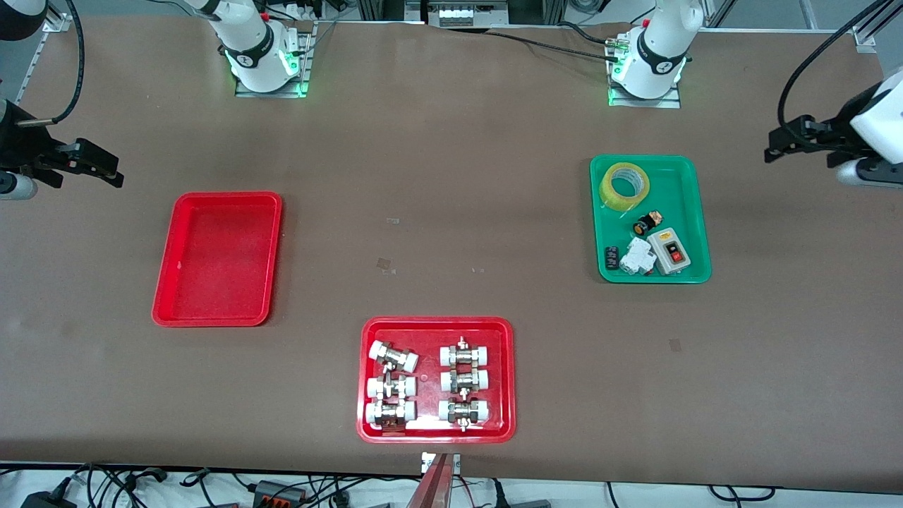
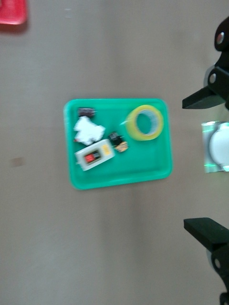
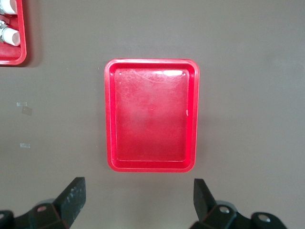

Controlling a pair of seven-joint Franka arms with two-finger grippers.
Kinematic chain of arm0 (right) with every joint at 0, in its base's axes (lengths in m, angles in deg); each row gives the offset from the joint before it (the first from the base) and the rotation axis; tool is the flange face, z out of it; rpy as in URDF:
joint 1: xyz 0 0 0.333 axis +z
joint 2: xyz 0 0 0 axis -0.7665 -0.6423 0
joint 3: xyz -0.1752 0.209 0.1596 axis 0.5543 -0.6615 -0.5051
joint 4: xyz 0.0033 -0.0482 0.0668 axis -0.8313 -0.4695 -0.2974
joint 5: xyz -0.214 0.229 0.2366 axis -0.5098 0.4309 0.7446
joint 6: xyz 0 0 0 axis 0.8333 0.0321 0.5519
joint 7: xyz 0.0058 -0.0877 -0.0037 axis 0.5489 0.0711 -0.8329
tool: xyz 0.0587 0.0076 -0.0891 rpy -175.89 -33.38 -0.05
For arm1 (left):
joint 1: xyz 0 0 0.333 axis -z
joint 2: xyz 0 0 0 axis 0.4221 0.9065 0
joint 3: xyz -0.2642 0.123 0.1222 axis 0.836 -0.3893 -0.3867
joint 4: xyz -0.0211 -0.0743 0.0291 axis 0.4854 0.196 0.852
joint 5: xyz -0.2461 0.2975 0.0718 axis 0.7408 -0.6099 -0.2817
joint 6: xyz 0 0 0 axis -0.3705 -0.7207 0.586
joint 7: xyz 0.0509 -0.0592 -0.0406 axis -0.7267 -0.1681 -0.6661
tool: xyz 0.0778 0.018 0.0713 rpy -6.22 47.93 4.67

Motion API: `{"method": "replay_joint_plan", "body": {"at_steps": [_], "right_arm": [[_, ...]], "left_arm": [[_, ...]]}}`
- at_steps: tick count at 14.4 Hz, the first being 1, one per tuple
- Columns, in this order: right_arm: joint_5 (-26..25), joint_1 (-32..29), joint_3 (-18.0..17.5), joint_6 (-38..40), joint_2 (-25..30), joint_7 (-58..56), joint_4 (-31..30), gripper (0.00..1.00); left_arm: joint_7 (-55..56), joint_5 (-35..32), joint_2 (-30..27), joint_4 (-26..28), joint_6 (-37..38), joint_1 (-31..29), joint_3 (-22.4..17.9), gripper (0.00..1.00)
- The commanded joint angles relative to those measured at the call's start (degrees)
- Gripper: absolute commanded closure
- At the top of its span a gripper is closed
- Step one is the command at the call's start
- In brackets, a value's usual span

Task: Left arm passes tape to right arm into tray
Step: 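Move the left gripper toward the tape roll on the green tray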

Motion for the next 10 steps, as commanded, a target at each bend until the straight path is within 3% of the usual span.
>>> {"method": "replay_joint_plan", "body": {"at_steps": [1,3,7,10], "right_arm": [[-0.6,0.0,0.0,0.3,1.4,-0.4,-0.7,0.00],[-0.6,0.1,-0.2,0.3,1.0,-0.4,0.0,0.00],[-0.6,0.0,-0.1,0.3,0.4,-0.4,0.0,0.00],[-0.5,-0.3,0.1,0.2,0.4,-0.4,0.0,0.00]], "left_arm": [[-0.6,1.9,0.4,3.4,2.5,-0.3,0.1,0.00],[-0.5,2.2,0.3,11.8,0.2,-0.1,0.2,0.00],[0.2,4.5,-0.8,28.2,-13.4,-0.1,0.3,0.00],[0.2,6.7,-1.4,43.1,-29.9,0.4,0.4,0.00]]}}
